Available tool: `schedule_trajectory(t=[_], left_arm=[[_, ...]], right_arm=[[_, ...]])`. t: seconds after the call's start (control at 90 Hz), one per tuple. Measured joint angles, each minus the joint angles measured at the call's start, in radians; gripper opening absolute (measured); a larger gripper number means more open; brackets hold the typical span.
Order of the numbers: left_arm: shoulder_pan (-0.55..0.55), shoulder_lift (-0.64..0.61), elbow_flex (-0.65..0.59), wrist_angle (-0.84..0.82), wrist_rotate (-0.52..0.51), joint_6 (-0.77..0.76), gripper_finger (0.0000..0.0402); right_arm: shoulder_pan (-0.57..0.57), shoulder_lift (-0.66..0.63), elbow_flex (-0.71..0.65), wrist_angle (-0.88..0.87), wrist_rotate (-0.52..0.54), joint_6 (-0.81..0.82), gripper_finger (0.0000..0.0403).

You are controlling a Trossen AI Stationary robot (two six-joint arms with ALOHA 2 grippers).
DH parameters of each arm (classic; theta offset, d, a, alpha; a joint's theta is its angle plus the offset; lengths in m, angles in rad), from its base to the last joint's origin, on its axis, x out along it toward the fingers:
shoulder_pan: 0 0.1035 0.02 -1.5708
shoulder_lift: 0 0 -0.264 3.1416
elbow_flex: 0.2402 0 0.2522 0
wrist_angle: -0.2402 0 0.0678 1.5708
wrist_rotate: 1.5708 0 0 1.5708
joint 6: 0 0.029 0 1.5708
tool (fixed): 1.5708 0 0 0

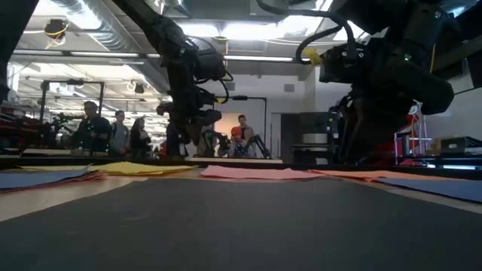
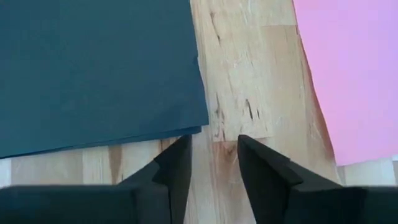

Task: Organize paper
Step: Stack the yellow paper on the top of the yellow paper

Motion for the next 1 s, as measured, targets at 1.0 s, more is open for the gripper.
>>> schedule_trajectory(t=[1.0], left_arm=[[-0.434,-0.381,-0.281,-0.202,0.145,-0.247,0.0]], right_arm=[[-0.026,0.0,0.0,0.045,0.047,-0.086,0.0001]])
